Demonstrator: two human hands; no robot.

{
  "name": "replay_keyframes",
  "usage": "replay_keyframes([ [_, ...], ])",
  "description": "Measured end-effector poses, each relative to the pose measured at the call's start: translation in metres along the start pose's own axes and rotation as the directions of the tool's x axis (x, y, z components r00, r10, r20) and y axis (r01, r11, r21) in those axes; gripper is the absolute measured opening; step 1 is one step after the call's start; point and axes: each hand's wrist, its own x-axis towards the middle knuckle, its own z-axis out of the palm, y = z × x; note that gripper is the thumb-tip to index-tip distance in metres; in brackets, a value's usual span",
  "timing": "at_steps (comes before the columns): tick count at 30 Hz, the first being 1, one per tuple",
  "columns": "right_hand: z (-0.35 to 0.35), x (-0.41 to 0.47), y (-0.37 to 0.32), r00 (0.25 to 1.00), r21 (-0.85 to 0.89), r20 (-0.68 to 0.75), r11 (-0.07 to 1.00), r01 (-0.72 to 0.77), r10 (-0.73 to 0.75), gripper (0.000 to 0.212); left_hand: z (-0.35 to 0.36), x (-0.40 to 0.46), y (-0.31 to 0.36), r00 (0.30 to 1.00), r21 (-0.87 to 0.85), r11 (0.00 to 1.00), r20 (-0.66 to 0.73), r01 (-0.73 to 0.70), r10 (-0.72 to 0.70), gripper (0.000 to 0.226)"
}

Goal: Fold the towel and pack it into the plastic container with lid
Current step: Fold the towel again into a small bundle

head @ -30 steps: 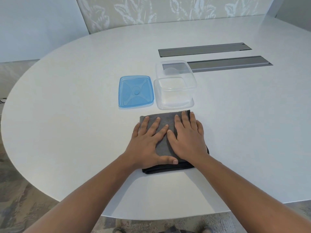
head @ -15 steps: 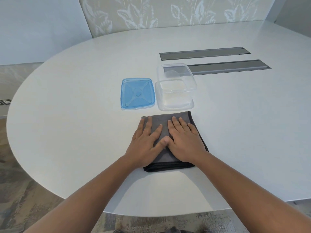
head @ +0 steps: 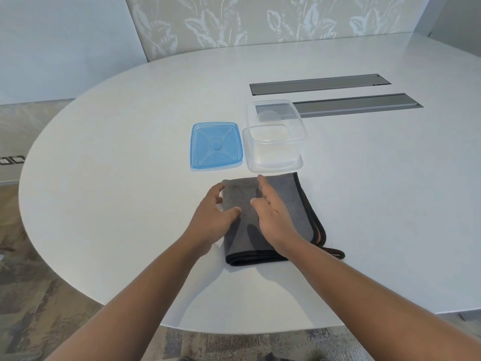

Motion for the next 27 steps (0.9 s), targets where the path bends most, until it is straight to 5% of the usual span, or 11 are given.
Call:
replay_keyframes([
  [4, 0.000, -0.001, 0.003, 1.000, 0.063, -0.006, 0.998, 0.000, 0.001, 0.072, 0.004, 0.005, 0.005, 0.997, -0.062, 0.995, -0.021, 0.074, -0.075, 0.085],
  [7, -0.010, 0.001, -0.003, 0.989, 0.075, -0.143, 0.996, 0.040, -0.029, 0.066, 0.005, 0.014, 0.011, 0.993, -0.102, 0.989, -0.021, 0.111, -0.114, 0.091],
  [10, -0.049, 0.015, -0.014, 0.939, -0.264, -0.323, 0.964, 0.029, -0.117, 0.069, 0.002, 0.025, 0.018, 0.991, -0.096, 0.986, -0.006, 0.134, -0.135, 0.091],
  [13, -0.092, 0.029, -0.019, 0.958, -0.512, -0.280, 0.834, -0.205, 0.064, 0.065, -0.004, 0.034, 0.023, 0.986, -0.076, 0.984, 0.050, 0.163, -0.159, 0.072],
  [16, -0.112, 0.037, -0.008, 0.954, -0.394, -0.141, 0.868, -0.301, 0.266, 0.090, -0.011, 0.037, 0.024, 0.982, -0.086, 0.990, 0.165, 0.110, -0.095, 0.042],
  [20, -0.121, 0.041, -0.001, 0.960, -0.259, -0.040, 0.925, -0.277, 0.276, 0.117, -0.016, 0.037, 0.015, 0.953, -0.237, 0.972, 0.297, 0.014, 0.059, 0.049],
  [27, -0.125, 0.033, 0.006, 0.985, -0.116, 0.109, 0.986, -0.119, 0.132, 0.065, -0.021, 0.037, -0.003, 0.925, -0.342, 0.933, 0.306, -0.114, 0.226, 0.034],
])
